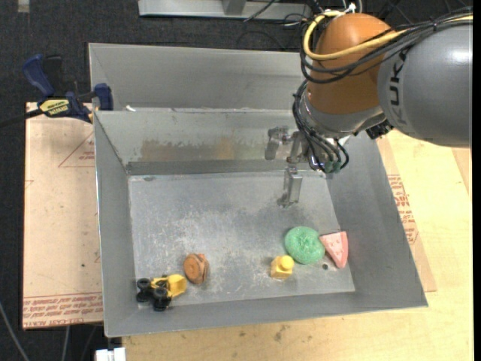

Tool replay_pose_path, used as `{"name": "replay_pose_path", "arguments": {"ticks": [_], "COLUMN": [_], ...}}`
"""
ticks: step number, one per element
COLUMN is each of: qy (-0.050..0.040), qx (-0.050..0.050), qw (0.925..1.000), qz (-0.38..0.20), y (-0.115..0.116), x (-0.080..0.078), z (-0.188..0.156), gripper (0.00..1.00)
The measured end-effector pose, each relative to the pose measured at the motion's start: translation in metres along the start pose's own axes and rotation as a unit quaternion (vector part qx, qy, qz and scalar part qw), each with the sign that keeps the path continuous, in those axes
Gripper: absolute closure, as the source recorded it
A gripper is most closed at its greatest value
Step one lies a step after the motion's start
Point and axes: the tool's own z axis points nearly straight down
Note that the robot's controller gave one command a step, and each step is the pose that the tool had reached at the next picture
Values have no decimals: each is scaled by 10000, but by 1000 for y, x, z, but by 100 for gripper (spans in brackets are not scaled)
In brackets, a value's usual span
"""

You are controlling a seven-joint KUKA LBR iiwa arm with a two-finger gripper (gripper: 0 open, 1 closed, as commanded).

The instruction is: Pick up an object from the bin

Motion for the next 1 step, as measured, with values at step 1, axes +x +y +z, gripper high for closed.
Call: {"name": "replay_pose_path", "arguments": {"ticks": [1], "qy": [-35], "qx": [-1], "qw": [10000], "qz": [1], "y": [0], "x": [-1], "z": [-5], "gripper": [0]}}
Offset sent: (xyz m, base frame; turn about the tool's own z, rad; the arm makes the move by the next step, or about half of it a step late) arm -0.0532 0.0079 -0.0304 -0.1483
